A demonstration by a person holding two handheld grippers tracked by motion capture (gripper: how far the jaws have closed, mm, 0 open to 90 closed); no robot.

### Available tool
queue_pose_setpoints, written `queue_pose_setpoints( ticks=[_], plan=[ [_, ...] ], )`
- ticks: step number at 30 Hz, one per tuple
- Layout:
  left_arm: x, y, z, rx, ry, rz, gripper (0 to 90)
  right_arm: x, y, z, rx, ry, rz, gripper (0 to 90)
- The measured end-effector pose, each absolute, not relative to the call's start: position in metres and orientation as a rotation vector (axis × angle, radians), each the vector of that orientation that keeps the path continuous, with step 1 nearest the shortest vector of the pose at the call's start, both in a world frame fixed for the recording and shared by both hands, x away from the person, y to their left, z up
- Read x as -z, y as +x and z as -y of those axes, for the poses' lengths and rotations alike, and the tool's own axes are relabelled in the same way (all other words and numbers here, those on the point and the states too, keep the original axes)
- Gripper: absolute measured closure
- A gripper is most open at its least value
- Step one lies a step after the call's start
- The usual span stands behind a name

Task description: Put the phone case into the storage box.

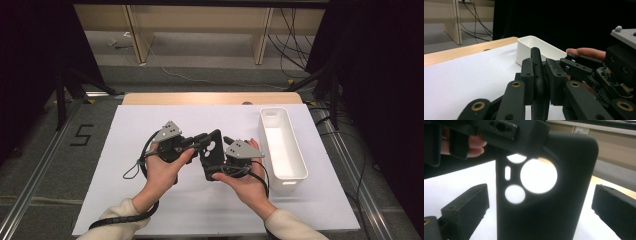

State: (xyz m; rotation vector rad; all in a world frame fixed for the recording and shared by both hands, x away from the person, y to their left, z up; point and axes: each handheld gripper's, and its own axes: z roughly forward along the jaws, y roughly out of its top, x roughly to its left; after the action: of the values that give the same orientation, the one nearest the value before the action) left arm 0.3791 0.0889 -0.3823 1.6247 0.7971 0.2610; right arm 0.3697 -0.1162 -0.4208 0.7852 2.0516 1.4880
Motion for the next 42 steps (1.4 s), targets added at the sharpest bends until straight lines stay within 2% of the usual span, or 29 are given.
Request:
queue_pose_setpoints(
  ticks=[22, 30, 42],
  plan=[
    [0.3830, 0.3776, -0.0865, -0.268, 1.622, -0.798, 76.9, 0.4210, 0.3739, 0.1094, -1.491, 0.799, -2.017, 6.8],
    [0.3834, 0.3776, -0.0860, -0.270, 1.622, -0.795, 76.9, 0.4211, 0.3739, 0.1092, -1.490, 0.798, -2.005, 11.7],
    [0.3832, 0.3777, -0.0860, -0.269, 1.619, -0.798, 76.9, 0.4211, 0.3734, 0.1091, -1.492, 0.806, -1.997, 12.6]
  ],
)
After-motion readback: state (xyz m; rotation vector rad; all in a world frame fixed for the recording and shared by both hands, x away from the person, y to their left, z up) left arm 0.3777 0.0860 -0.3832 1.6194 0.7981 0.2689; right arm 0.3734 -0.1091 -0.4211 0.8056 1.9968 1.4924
